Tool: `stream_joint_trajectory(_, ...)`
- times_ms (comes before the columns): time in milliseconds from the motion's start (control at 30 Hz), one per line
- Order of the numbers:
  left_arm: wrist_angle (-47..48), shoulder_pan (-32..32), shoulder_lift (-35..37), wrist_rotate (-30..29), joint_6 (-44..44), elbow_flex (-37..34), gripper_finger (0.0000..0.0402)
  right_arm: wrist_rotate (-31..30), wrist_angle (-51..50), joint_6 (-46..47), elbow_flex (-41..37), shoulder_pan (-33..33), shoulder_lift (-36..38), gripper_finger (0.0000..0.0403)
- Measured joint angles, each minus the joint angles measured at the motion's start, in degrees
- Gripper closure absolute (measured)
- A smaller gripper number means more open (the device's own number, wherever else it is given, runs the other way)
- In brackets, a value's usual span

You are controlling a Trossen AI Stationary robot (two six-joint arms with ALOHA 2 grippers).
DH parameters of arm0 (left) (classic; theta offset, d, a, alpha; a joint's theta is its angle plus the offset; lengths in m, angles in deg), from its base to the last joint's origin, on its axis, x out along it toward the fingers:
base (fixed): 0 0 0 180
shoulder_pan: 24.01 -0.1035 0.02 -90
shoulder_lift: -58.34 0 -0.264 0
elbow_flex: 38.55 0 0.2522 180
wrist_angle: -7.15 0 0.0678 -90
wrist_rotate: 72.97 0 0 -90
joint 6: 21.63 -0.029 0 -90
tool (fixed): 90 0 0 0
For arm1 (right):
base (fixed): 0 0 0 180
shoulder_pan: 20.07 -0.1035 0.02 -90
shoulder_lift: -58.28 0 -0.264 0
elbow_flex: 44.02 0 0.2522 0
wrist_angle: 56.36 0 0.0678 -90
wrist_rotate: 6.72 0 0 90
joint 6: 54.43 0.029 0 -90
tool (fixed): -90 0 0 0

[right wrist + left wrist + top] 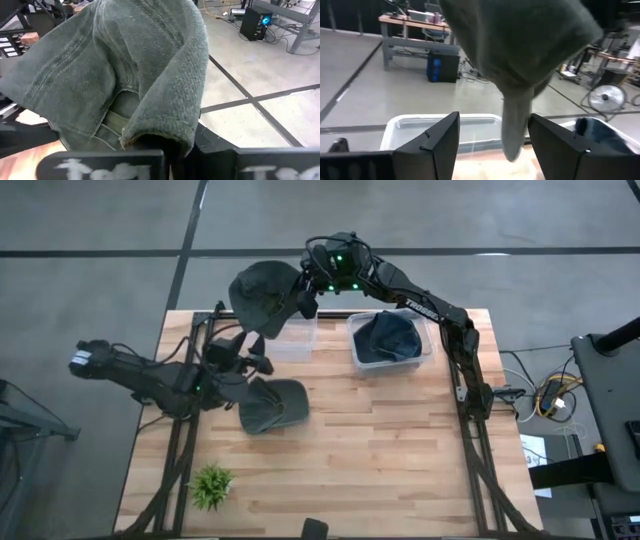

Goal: Pick & Place hat
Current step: Put the bottom green cap into the left transparent bin

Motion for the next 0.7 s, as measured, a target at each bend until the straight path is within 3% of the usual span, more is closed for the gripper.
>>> stream_joint_trajectory(700, -0.06, -6.65, -2.11, 2.39, -1.69, 0.0, 0.0174, 1.0, 1.05, 0.11, 0.0, 0.0, 0.04, 0.0394)
